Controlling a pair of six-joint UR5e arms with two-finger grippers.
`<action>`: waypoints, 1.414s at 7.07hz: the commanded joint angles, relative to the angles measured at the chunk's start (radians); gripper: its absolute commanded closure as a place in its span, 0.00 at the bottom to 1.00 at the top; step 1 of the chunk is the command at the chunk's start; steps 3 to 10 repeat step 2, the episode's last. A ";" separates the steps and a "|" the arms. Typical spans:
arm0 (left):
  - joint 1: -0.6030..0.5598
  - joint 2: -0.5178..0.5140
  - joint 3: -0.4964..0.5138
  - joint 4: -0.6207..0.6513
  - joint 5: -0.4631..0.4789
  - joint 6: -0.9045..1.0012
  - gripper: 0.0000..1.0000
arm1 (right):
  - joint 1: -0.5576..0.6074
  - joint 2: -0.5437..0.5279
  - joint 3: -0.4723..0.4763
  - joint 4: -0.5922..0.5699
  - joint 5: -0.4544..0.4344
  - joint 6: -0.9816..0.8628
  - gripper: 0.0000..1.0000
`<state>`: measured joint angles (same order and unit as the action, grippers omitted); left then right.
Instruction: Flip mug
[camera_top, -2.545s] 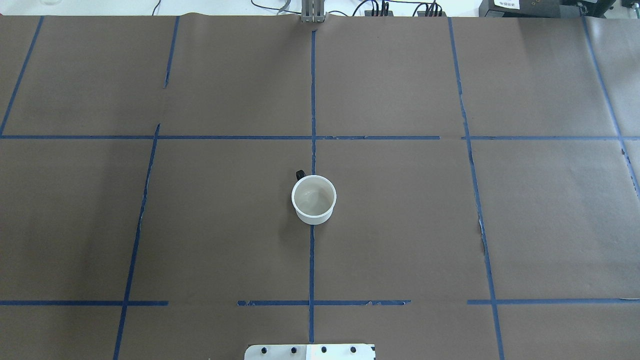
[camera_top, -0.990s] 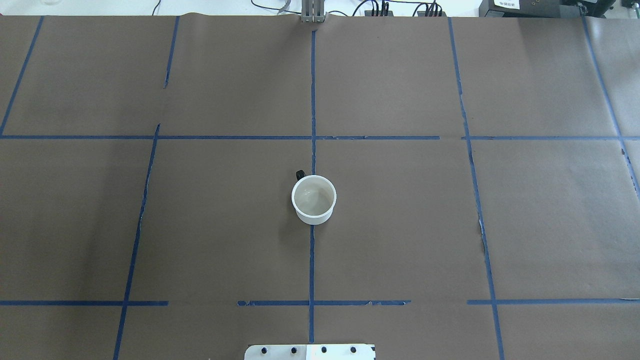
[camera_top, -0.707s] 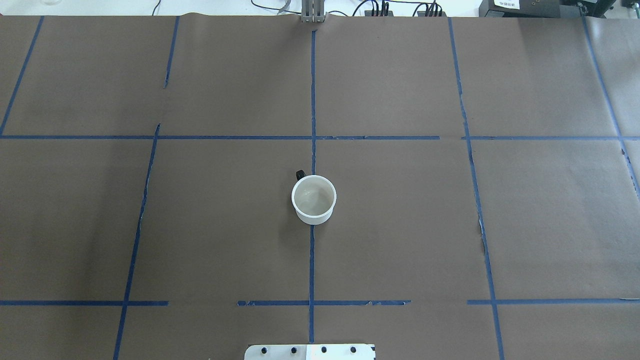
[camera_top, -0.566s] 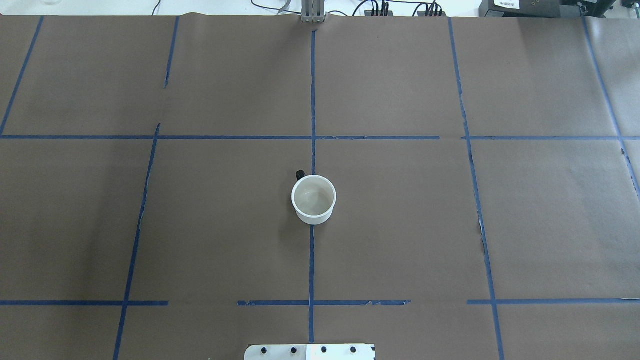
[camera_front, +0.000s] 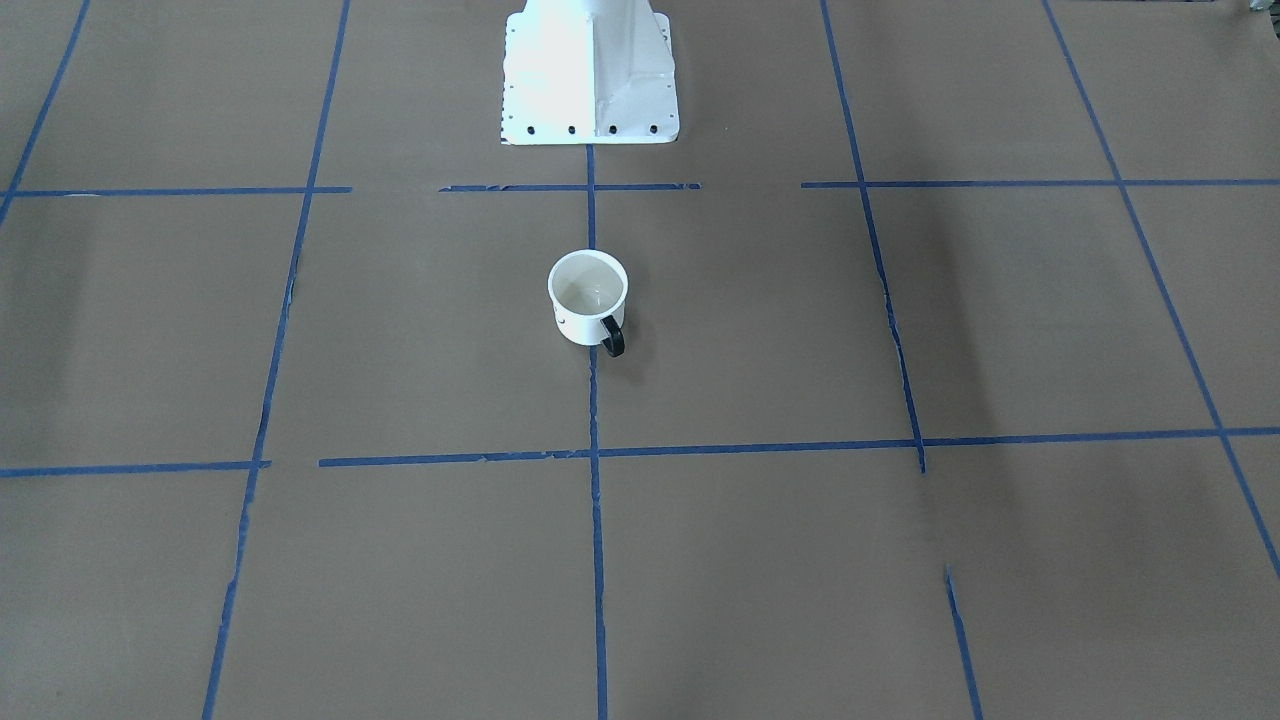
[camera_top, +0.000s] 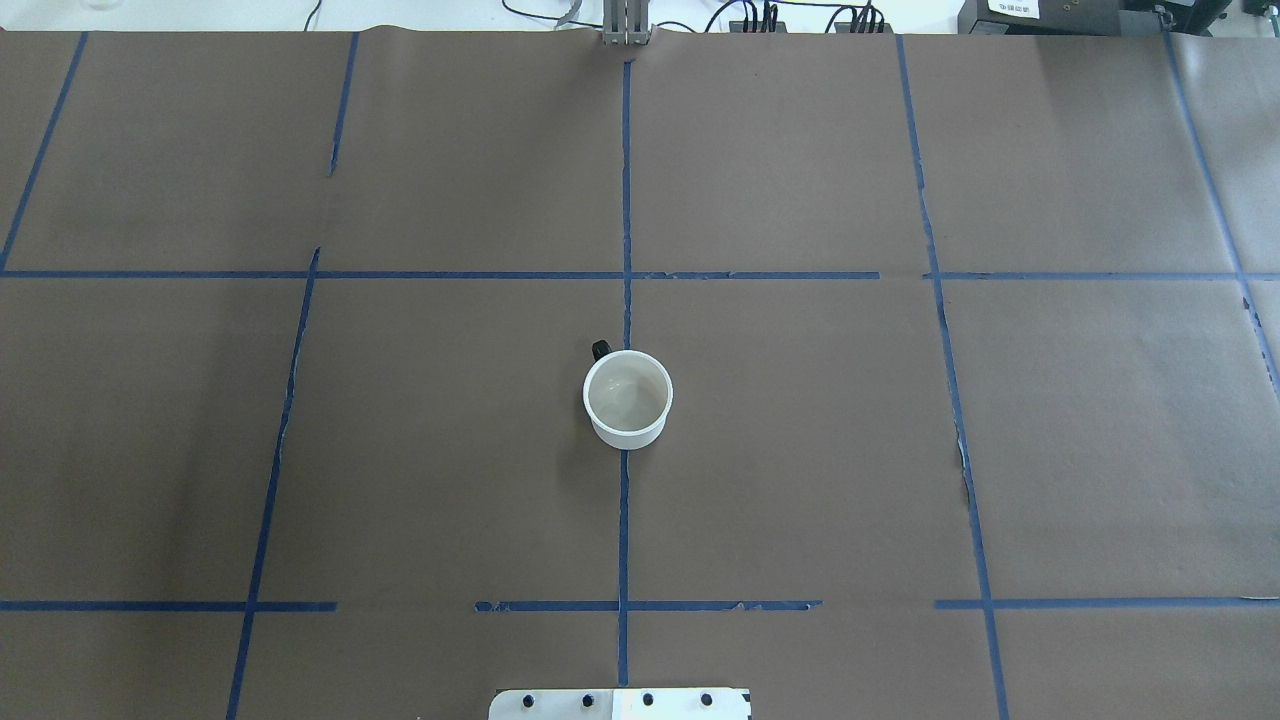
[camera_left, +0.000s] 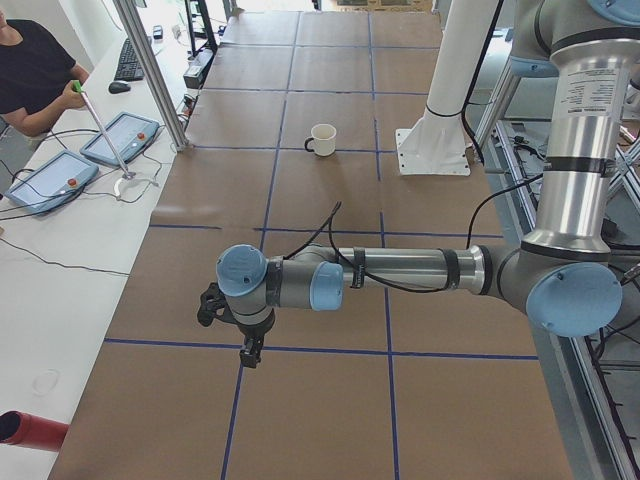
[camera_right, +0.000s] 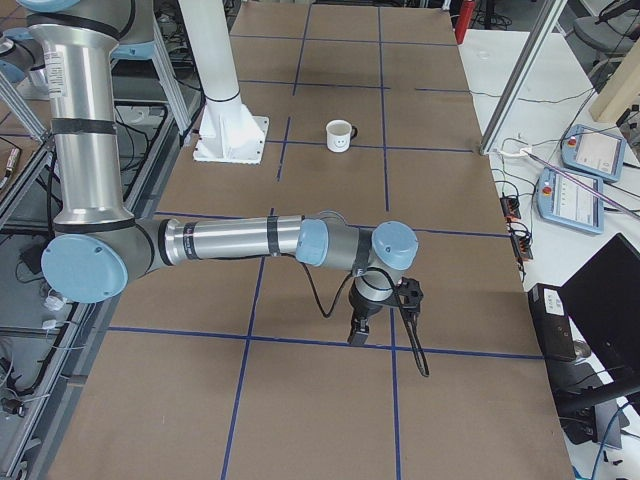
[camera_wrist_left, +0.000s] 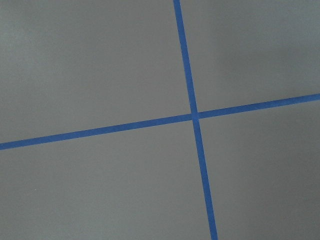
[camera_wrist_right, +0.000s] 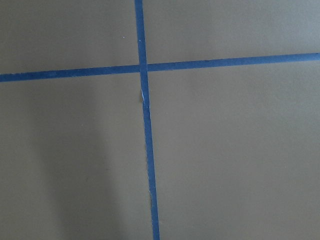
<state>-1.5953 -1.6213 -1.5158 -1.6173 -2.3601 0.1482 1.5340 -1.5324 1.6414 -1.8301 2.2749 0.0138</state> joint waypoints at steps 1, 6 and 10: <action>0.000 0.001 0.000 0.001 -0.001 0.001 0.00 | 0.000 0.000 0.000 0.000 0.000 0.000 0.00; 0.000 0.003 -0.001 0.001 -0.002 0.001 0.00 | 0.000 0.000 0.000 0.000 0.000 0.000 0.00; 0.000 0.003 -0.001 0.001 -0.002 0.001 0.00 | 0.000 0.000 0.000 0.000 0.000 0.000 0.00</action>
